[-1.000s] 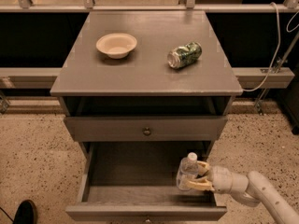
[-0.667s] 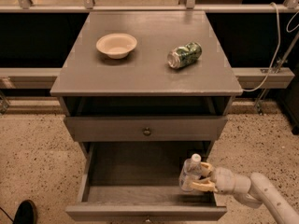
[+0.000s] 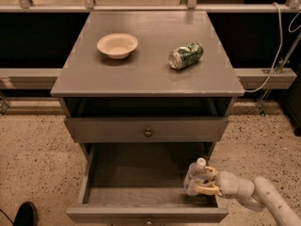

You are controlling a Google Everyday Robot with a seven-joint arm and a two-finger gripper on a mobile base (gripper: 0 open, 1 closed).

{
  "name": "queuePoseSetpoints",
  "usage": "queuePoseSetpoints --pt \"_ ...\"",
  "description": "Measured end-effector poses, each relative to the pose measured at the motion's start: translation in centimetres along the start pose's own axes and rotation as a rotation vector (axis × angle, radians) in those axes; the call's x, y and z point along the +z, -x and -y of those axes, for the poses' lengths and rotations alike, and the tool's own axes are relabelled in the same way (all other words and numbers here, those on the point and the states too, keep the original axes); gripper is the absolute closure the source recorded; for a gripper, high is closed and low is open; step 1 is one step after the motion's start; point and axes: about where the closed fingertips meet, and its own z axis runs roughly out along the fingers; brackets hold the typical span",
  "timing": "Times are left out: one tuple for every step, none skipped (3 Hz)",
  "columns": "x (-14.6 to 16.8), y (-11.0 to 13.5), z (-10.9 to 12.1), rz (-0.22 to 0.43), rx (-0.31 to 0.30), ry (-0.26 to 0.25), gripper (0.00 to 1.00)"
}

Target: Place blue plastic bottle into middle drawer

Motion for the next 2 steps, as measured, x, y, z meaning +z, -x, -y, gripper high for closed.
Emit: queuePoseSetpoints --pt "-1.11 -0.67 0.13 0.0 0.009 0.001 0.87" --pt "-1.8 -1.12 0.28 0.001 0.015 0.002 0.63"
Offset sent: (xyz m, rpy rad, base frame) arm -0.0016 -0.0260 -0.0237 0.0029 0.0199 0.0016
